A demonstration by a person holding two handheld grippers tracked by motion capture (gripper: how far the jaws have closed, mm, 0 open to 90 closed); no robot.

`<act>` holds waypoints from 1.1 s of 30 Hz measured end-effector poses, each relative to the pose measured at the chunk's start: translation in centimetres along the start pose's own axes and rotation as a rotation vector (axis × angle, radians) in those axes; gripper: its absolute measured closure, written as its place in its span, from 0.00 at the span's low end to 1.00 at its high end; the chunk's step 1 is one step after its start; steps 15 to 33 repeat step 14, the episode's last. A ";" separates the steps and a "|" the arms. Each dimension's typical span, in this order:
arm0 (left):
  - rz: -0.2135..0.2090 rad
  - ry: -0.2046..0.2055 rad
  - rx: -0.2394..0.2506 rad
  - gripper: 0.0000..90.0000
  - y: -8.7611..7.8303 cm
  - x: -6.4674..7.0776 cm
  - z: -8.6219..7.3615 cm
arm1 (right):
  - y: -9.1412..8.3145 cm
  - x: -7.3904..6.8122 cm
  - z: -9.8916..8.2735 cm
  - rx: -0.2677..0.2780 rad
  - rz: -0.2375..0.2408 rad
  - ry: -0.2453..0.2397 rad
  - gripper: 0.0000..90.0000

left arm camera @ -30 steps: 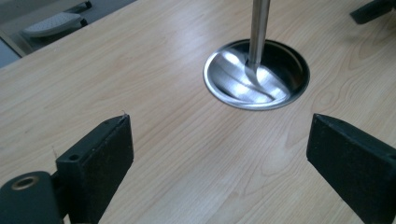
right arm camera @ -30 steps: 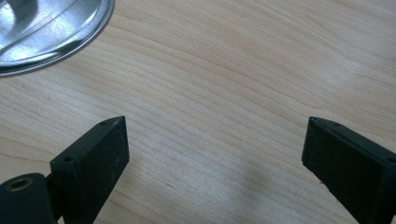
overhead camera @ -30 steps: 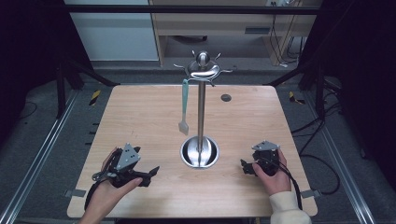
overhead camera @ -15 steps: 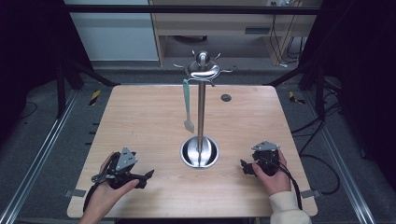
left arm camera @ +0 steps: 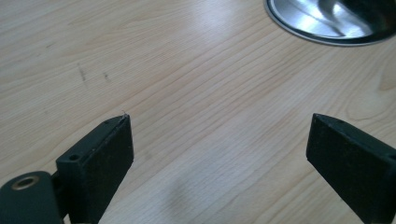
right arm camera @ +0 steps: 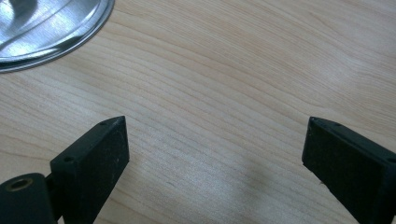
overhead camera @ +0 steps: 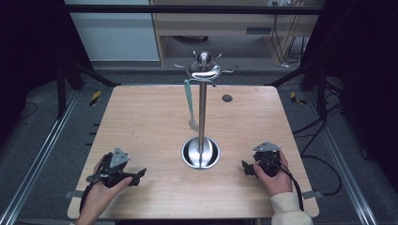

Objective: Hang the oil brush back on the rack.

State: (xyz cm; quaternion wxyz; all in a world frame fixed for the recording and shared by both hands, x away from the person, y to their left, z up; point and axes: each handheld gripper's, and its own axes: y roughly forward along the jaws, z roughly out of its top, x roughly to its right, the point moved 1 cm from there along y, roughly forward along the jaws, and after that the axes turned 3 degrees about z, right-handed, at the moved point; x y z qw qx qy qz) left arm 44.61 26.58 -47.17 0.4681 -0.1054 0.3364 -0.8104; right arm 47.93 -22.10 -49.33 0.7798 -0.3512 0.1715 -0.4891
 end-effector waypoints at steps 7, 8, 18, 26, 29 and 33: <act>0.069 -0.024 -0.002 0.09 0.1 -1.7 -1.0 | 0.0 0.0 0.0 -0.003 0.001 -0.002 0.09; 0.071 -0.034 -0.002 0.09 0.2 -1.9 -1.2 | 0.1 0.0 0.0 -0.002 0.001 -0.001 0.09; 0.134 -0.042 -0.019 0.09 0.1 -2.9 -1.9 | 0.1 0.0 0.0 -0.010 -0.001 -0.006 0.09; 0.134 -0.042 -0.019 0.09 0.1 -2.9 -1.9 | 0.1 0.0 0.0 -0.010 -0.001 -0.006 0.09; 0.134 -0.042 -0.019 0.09 0.1 -2.9 -1.9 | 0.1 0.0 0.0 -0.010 -0.001 -0.006 0.09; 0.134 -0.042 -0.019 0.09 0.1 -2.9 -1.9 | 0.1 0.0 0.0 -0.010 -0.001 -0.006 0.09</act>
